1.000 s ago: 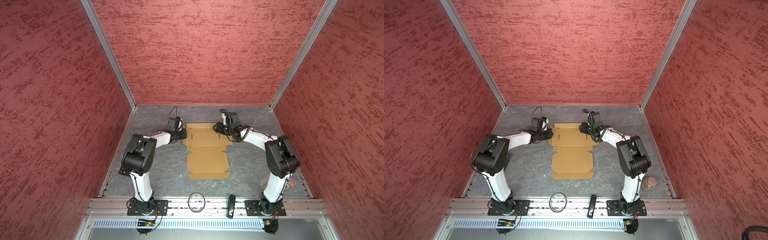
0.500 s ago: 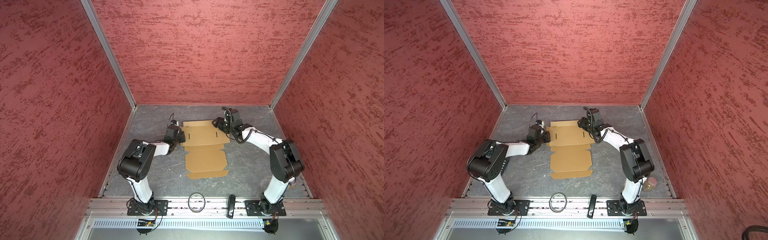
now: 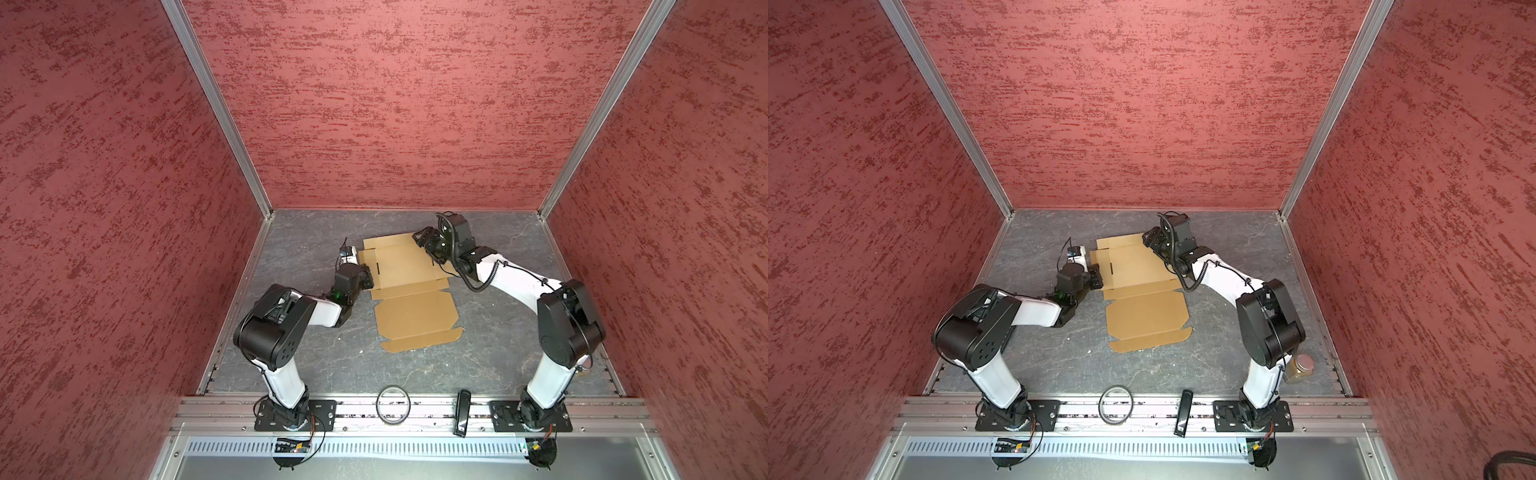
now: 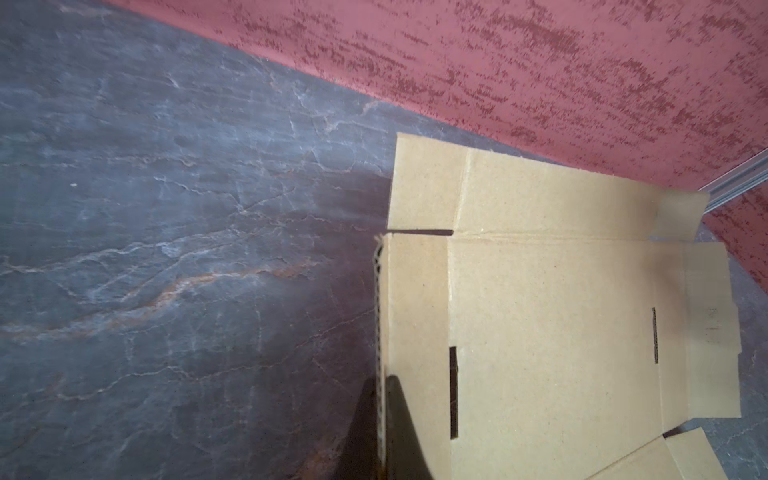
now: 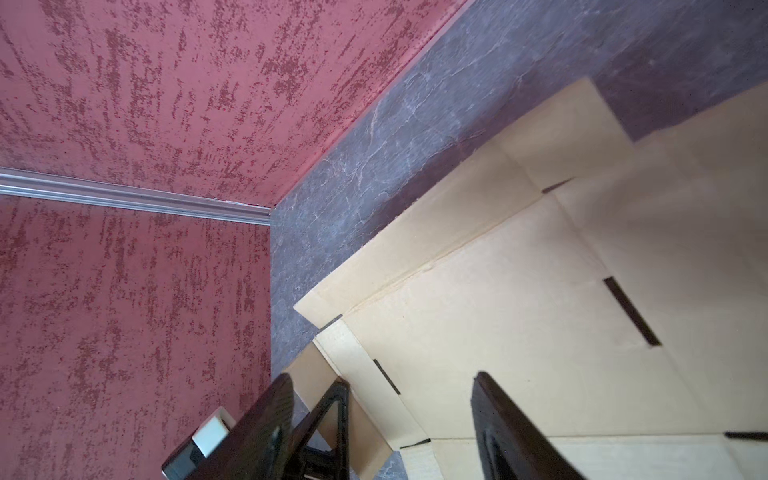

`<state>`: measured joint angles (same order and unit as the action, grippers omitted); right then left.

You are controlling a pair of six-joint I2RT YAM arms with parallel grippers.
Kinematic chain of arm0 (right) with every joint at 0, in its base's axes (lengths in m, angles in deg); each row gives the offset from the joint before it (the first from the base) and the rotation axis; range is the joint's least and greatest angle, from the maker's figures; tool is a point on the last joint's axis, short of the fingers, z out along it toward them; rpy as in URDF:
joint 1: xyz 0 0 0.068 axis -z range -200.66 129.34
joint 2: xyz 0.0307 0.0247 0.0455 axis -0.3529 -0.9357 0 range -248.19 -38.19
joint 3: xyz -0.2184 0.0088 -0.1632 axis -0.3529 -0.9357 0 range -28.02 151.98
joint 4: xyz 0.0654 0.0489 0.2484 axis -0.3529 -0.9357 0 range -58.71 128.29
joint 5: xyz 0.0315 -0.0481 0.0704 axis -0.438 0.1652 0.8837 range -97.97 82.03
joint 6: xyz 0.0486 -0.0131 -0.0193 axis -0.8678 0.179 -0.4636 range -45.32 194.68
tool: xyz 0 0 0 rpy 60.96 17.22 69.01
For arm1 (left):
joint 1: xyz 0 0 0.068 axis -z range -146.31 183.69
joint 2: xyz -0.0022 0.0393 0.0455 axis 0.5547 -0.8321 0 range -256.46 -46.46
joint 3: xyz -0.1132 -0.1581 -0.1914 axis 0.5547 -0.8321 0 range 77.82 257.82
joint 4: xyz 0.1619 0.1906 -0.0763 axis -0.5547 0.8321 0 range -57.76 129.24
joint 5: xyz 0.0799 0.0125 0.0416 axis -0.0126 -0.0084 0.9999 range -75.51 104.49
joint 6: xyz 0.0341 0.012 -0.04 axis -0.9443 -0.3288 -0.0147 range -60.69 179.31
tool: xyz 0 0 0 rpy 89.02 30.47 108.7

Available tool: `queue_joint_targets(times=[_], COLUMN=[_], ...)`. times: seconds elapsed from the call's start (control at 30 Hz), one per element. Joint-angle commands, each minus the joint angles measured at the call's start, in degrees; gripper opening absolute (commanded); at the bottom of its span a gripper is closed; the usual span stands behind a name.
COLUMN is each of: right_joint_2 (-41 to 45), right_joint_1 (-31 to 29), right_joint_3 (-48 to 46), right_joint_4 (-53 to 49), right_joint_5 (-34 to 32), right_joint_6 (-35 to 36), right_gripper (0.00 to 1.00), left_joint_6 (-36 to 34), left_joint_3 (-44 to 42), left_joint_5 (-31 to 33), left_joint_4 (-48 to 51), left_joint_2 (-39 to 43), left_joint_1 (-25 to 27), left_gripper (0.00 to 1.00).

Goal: Fold the paper box

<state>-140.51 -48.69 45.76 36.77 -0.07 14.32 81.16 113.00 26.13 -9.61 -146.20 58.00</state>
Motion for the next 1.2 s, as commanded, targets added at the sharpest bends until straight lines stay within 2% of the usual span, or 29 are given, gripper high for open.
queue_joint_targets(times=[0.0,0.23,0.57,1.17], right_joint_2=[0.12,-0.89,-5.61,-11.13], right_joint_1=[-0.85,-1.63,-1.76,-1.42], right_joint_3=[0.04,4.50,12.31,17.54], right_joint_4=[1.77,-5.19,-10.62,-12.75], right_joint_5=[-4.53,-8.28,-8.17,-8.90], right_joint_6=[-9.71,-16.81,-25.67,-31.02], right_gripper=[0.71,0.75,0.76,0.74], left_joint_6=[-2.09,-3.82,-5.80,-8.02], left_joint_3=[-1.39,-3.68,-4.54,-6.80], left_joint_5=[4.55,7.52,9.82,13.32], left_joint_4=[-7.04,-12.04,-17.40,-23.71], left_joint_2=[-0.30,-1.13,-3.26,-5.34], left_joint_1=[1.08,3.04,5.99,8.47], left_gripper=[0.01,0.00,0.00,0.00])
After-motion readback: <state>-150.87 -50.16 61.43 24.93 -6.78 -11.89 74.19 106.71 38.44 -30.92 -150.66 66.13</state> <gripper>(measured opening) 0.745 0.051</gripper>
